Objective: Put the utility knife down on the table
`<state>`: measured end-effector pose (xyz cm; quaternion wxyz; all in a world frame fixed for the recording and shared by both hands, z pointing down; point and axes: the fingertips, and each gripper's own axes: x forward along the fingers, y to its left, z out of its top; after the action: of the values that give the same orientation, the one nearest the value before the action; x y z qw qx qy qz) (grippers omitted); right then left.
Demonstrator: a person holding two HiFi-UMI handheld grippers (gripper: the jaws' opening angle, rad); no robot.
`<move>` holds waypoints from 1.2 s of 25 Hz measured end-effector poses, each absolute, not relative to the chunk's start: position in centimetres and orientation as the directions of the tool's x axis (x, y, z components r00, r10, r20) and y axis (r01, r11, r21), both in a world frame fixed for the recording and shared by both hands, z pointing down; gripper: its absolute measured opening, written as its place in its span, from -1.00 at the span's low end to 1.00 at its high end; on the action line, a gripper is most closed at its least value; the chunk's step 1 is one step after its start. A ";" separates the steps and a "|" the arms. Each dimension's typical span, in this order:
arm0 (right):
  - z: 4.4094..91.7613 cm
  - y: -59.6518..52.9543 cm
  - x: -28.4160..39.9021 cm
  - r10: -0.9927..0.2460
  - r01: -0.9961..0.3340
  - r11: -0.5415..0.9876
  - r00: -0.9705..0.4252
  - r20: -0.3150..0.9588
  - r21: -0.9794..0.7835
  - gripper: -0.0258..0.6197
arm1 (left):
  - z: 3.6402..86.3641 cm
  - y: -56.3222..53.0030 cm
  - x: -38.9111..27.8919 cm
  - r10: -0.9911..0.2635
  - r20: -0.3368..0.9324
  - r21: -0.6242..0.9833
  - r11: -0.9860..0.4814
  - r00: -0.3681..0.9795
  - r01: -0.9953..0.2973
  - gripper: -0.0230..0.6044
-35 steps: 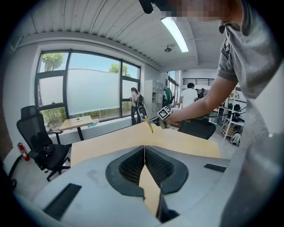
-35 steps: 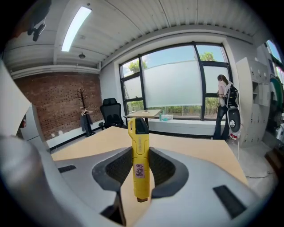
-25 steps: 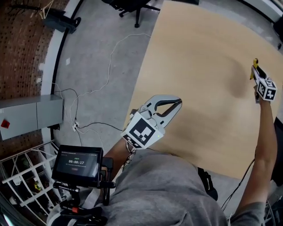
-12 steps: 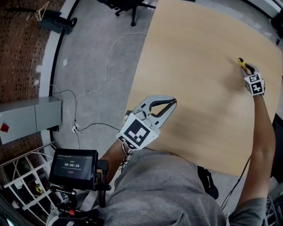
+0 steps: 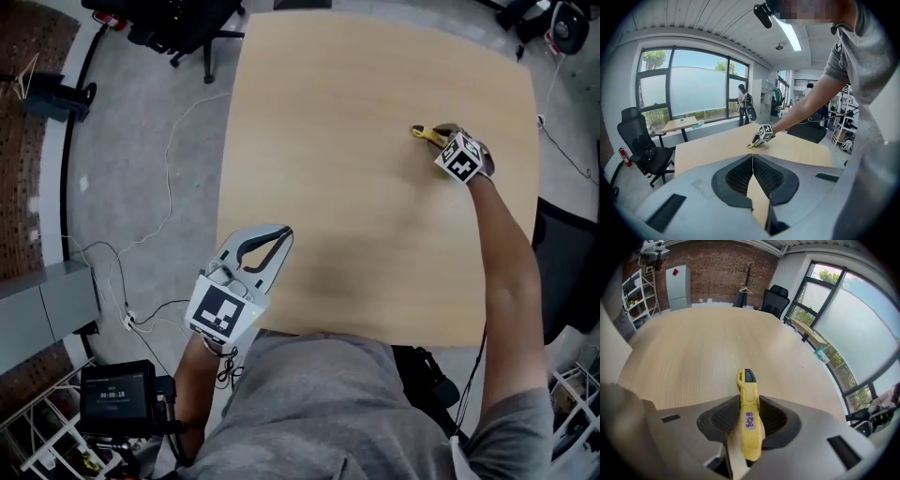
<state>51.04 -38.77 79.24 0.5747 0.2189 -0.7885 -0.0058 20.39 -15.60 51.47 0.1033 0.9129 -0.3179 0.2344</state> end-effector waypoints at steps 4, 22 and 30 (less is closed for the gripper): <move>79.4 -38.1 50.8 -0.345 -0.350 0.904 -0.257 0.903 0.246 -0.55 | 51.7 -15.3 19.9 -0.537 0.491 0.038 -0.773 0.686 -0.633 -0.91; 57.1 -31.0 47.5 -0.783 -0.847 0.508 -0.529 0.327 -0.155 -0.71 | 50.3 -12.7 19.0 -0.538 0.383 -0.006 -0.814 0.751 -0.581 -0.91; 44.6 -15.0 42.9 -0.856 -0.834 0.488 -0.515 0.049 -0.258 -0.72 | 48.6 -10.8 17.3 -0.528 0.306 -0.031 -0.837 0.792 -0.546 -0.91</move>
<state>42.89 -15.02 44.55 -0.0431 0.4904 -0.8613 0.1255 17.32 -10.82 48.59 0.0295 0.9462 -0.2839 0.1526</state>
